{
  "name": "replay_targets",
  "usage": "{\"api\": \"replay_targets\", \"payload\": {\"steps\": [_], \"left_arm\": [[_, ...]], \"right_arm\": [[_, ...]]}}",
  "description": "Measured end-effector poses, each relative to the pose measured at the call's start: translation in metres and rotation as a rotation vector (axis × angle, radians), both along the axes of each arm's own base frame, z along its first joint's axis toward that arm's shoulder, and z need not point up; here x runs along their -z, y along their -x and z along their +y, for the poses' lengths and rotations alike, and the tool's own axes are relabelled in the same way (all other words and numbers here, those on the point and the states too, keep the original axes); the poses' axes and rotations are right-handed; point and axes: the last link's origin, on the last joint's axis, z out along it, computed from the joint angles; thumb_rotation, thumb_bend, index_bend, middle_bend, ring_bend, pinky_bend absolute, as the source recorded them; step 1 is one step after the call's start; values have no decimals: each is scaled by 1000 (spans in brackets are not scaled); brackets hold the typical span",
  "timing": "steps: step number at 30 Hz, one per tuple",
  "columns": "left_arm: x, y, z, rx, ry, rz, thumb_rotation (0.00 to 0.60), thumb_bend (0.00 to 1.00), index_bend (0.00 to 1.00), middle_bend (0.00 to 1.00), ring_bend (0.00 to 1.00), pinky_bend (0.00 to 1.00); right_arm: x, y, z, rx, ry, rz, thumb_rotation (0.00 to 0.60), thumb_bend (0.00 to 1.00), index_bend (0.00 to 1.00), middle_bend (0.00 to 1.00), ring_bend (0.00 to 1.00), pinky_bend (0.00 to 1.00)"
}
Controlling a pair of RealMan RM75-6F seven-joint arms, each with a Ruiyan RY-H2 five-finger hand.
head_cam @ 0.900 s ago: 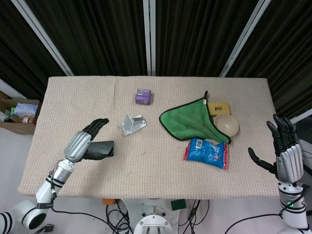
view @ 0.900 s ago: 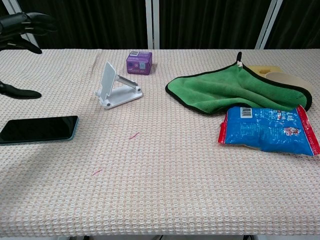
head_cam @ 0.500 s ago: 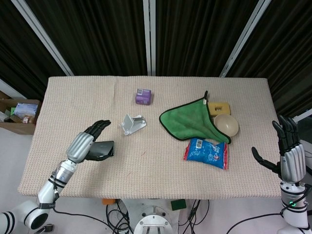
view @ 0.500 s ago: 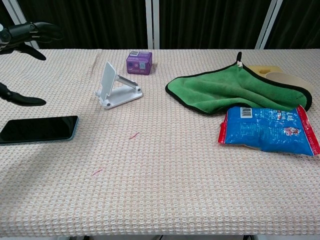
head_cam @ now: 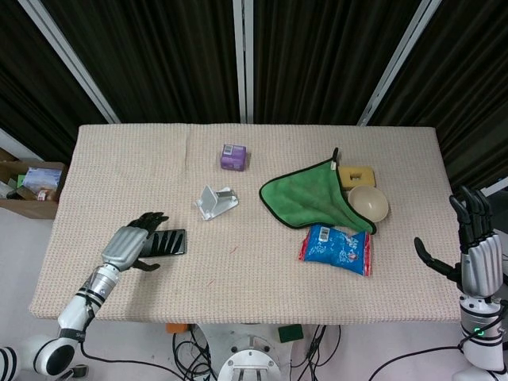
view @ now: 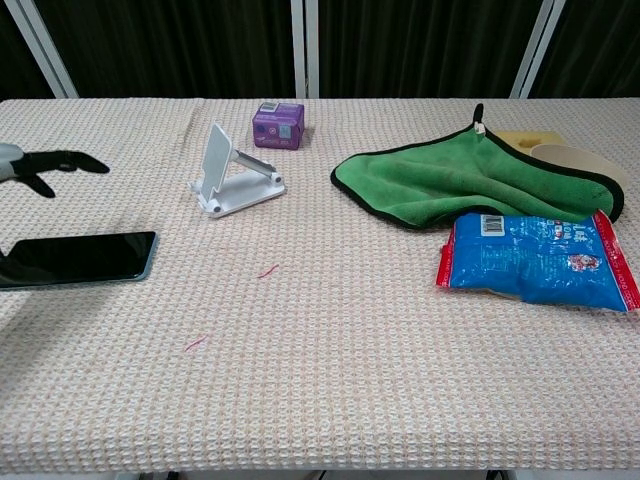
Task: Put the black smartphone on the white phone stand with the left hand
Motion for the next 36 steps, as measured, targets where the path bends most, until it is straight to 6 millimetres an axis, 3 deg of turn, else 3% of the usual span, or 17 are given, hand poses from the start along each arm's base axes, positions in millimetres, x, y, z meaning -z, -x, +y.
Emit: {"api": "replay_targets", "payload": {"steps": [5,10,19,36], "left_arm": [[19,-3,2,-24,27,3,577,73,110,66,31,193],[29,-5,8,-16,7,90,475,75,120,63,20,185],[36,-7,20,-36,-30,282,449,90,186,34,0,179],[46,-12,27,-74,-6,326,434,115,276,28,0,179]], "right_arm": [[2,2,1,6,10,1,600,320,0,0,0,0],[0,5,1,16,24,6,600,320,0,0,0,0],[0,10,-1,32,21,3,600,322,0,0,0,0],[0,19,-3,64,7,10,600,327,0,0,0,0]]}}
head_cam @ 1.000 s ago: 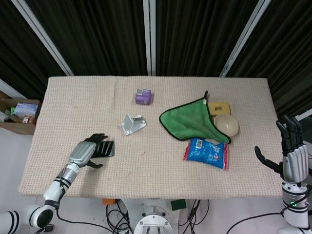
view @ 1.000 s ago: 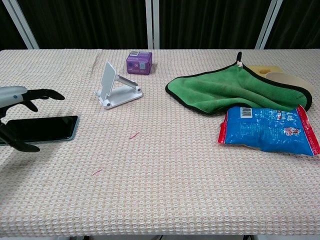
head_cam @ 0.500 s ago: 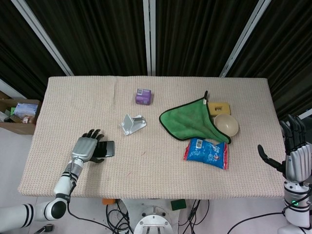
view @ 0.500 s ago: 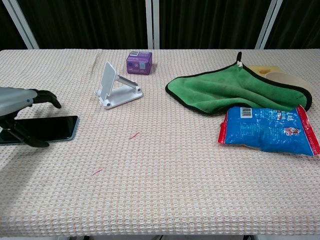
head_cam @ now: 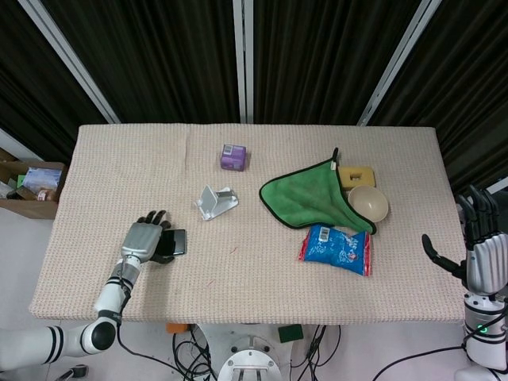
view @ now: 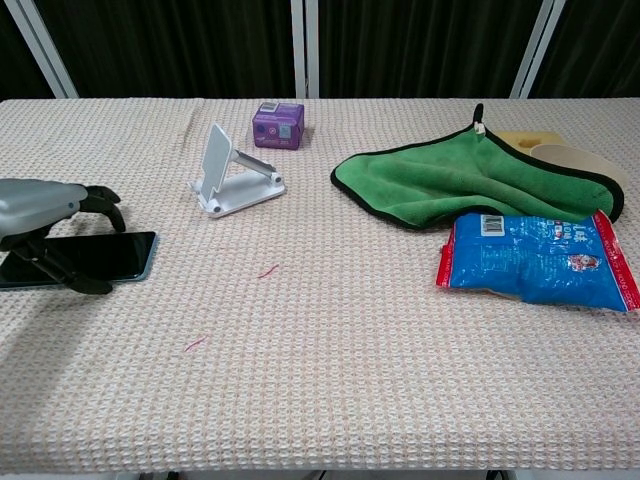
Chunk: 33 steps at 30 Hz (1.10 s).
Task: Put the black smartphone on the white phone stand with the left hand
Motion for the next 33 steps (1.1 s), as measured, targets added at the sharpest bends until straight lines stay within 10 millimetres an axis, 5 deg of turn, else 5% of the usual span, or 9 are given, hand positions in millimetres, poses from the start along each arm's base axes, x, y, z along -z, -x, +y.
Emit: {"api": "replay_targets", "payload": {"steps": [5,10,26,33], "left_arm": [[2,2,-2,-8,-8,13,481,128,351,28,0,179],[0,3,-4,-6,-14,8,600,163,471,40,0,179],[-3,-4,-5,5,-70,-137,600,254,664,174,10,179],[-7,-9,-2,-40,-112,-347,600,295,664,393,207,215]], "right_arm": [[1,2,1,9,-7,3,600,327,0,0,0,0],[0,3,1,12,-7,1,600,327,0,0,0,0],[-2,5,2,25,-17,2,600,332,0,0,0,0],[0,7,2,35,-28,1,600,333,0,0,0,0]]}}
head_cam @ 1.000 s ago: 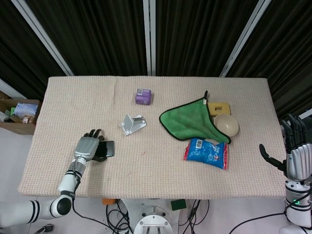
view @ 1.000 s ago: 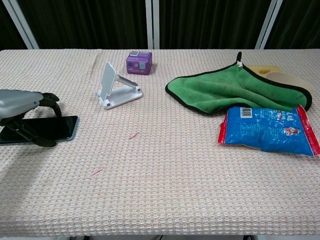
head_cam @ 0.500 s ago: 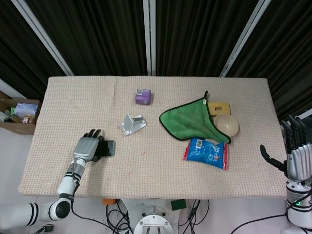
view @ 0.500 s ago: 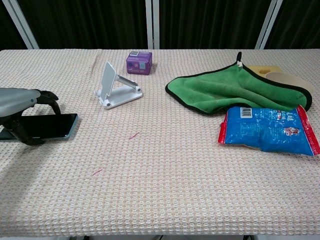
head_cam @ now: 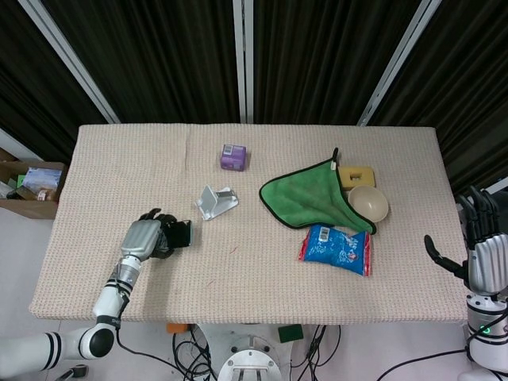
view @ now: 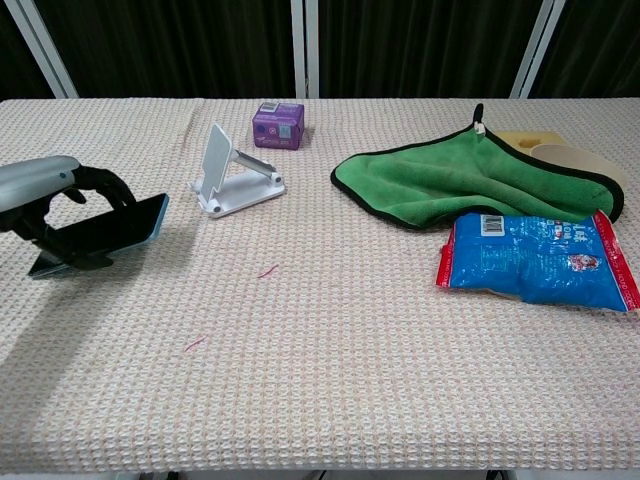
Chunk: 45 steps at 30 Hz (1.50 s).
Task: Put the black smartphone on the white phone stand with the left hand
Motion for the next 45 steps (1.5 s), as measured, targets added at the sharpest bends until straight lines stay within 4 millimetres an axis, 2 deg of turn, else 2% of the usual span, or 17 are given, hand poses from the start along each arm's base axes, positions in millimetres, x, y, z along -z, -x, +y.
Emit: {"api": "replay_targets", "payload": {"steps": [6,10,20,23,26,36,41,45], "left_arm": [[-5,0,3,-58,-22,-262,600,341,629,423,191,212],[-8,4,5,-111,-23,-439,600,354,628,499,191,212],[-18,7,11,-179,-34,-686,600,357,620,662,279,243],[-21,7,13,-189,-48,-726,600,357,612,680,387,341],[-23,6,16,-197,-63,-767,600,357,611,680,451,379],[-31,-4,37,-161,-121,-798,600,357,615,680,458,377],[-30,-23,52,-83,-176,-791,600,357,616,680,458,376],[-22,-39,59,-40,-194,-793,600,356,616,680,457,364]], "right_arm": [[2,2,1,10,-12,-4,600,332,0,0,0,0],[2,3,2,13,-14,-4,600,332,0,0,0,0],[2,4,1,19,-15,-3,600,332,0,0,0,0],[2,5,1,22,-13,-5,600,332,0,0,0,0],[2,6,1,26,-12,-7,600,332,0,0,0,0],[-1,7,-1,34,1,-4,600,332,0,0,0,0],[-1,6,-2,35,4,-2,600,332,0,0,0,0],[-1,5,-3,35,5,-3,600,332,0,0,0,0]]}}
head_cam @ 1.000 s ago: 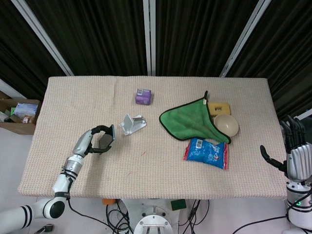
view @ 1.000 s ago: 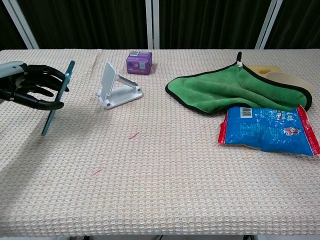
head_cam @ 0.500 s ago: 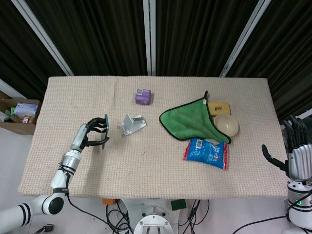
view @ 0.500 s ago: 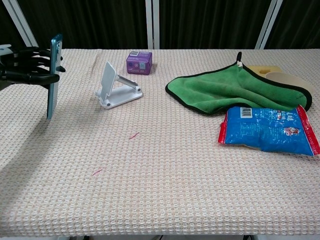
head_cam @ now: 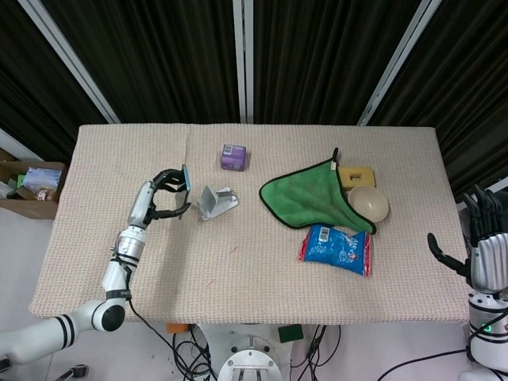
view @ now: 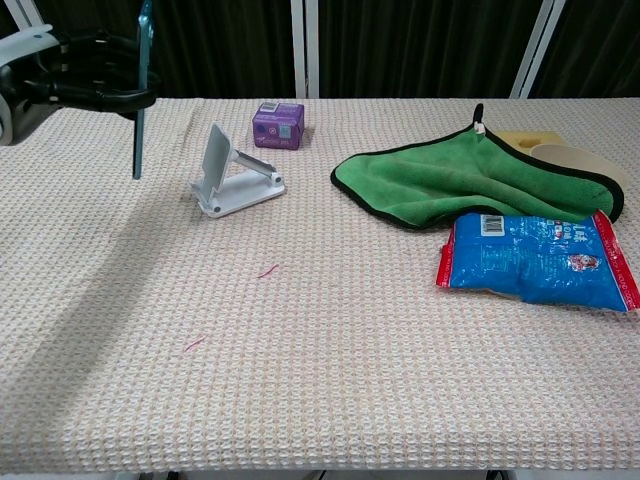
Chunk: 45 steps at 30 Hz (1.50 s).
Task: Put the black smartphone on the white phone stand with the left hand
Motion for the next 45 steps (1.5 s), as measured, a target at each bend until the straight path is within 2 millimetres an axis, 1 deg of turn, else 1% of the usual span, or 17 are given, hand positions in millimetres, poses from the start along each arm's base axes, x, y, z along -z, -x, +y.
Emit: {"api": "replay_targets", "payload": {"steps": [4,7,15,25,34,40,45], "left_arm": [[13,-15,6,14,-18,-2,600,355,616,680,457,360],[23,-22,10,6,-25,-12,600,355,616,680,458,360],[44,-37,17,-43,-33,-35,600,355,620,680,458,346],[58,-40,14,-110,-77,-65,600,355,633,680,446,323],[71,-39,7,-123,-100,-60,600,355,634,678,445,323],[79,-39,3,-113,-113,-47,600,355,609,660,445,323],[84,-37,3,-109,-121,-25,600,354,609,660,436,314]], "right_arm": [[-1,0,0,-1,2,3,600,332,0,0,0,0],[-3,0,0,0,6,3,600,332,0,0,0,0],[-5,2,0,9,-1,0,600,332,0,0,0,0],[-4,7,1,23,-10,-3,600,332,0,0,0,0],[-4,13,3,31,-10,-11,600,333,0,0,0,0],[-5,17,4,47,-15,-17,600,334,0,0,0,0],[-6,19,4,51,-17,-19,600,349,0,0,0,0]]}}
